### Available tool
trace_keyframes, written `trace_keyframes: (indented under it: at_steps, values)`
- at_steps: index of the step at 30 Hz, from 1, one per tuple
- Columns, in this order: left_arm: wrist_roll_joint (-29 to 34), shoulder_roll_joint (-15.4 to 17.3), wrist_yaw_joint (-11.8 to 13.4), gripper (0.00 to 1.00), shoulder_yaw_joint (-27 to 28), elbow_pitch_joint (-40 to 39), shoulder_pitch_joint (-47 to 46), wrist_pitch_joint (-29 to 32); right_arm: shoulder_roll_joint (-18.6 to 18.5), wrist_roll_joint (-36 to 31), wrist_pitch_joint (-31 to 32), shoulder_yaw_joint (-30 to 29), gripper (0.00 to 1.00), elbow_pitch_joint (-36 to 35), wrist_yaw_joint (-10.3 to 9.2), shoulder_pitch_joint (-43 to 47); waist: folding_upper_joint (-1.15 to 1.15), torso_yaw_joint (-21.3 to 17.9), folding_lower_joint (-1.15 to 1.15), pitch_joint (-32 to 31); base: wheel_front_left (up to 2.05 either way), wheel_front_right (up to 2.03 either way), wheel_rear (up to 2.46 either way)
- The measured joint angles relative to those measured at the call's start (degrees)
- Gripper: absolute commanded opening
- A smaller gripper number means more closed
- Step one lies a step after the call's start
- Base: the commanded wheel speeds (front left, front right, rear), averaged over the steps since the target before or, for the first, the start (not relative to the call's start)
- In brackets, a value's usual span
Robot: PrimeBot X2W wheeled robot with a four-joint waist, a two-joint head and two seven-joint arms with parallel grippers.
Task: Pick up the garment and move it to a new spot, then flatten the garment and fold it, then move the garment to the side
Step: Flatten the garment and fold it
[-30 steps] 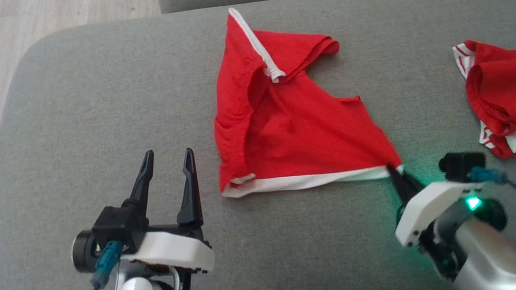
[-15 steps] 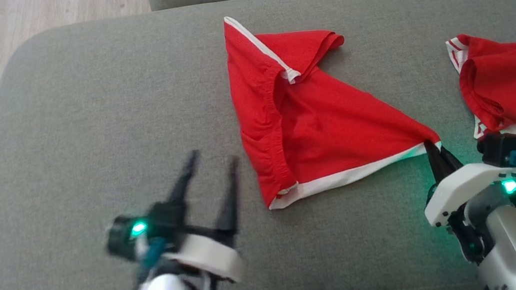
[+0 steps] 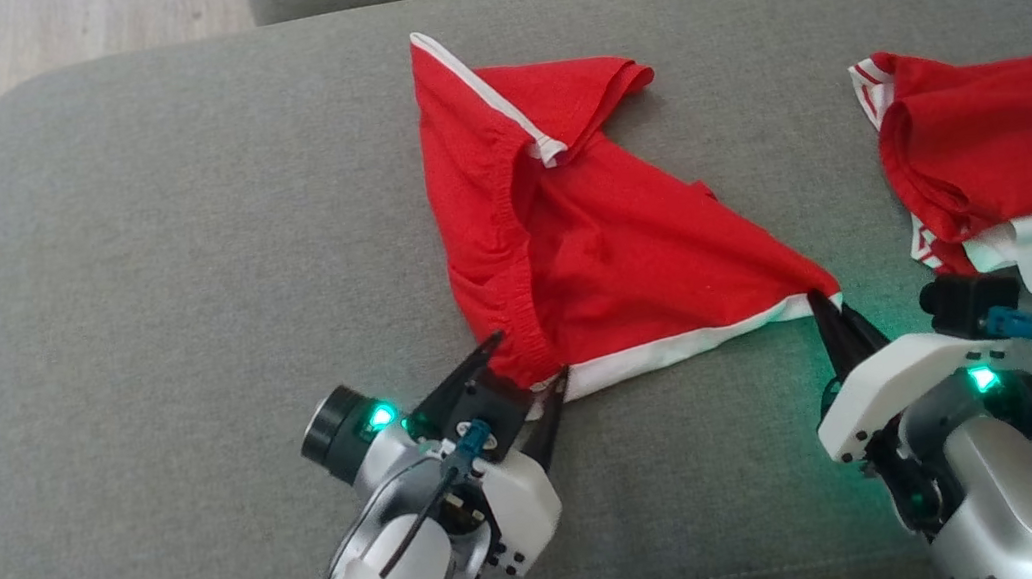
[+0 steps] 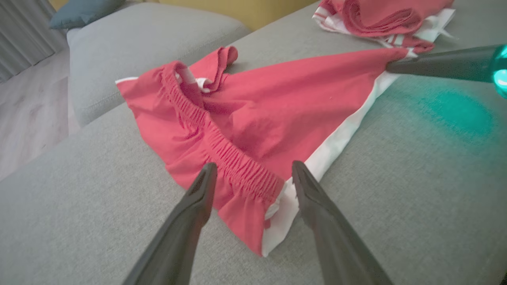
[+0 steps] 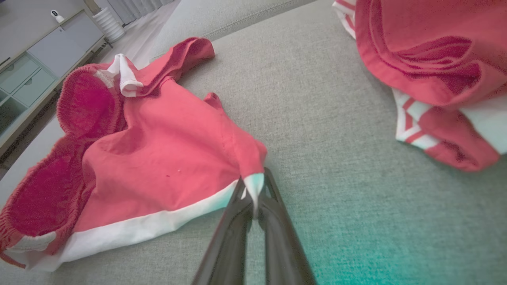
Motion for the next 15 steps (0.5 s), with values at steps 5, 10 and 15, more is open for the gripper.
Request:
trace_keyframes:
  at_steps: [5, 10, 15]
  values:
    - [-2.7, 0.0, 4.7, 1.0, -1.0, 2.1, -1.4, 1.6, 0.0, 1.1, 0.0, 1.7, 0.0, 0.5, 0.0, -0.4, 0.0, -1.2, 0.0, 0.5, 0.0, 0.0, 0.0]
    - [-8.2, 0.0, 7.8, 1.0, -3.5, 3.1, -4.9, 2.4, 0.0, 1.9, -0.5, 3.7, 0.0, 1.0, 0.0, -1.6, 0.0, -2.4, 0.0, 0.9, 0.0, 0.0, 0.0]
    - [-10.6, -0.1, 10.6, 1.0, -6.2, 6.3, -7.1, 5.7, 0.0, 2.7, -1.0, 5.0, 0.0, 1.8, 0.0, -2.4, 0.0, -3.1, 0.0, 1.2, 0.0, 0.0, 0.0]
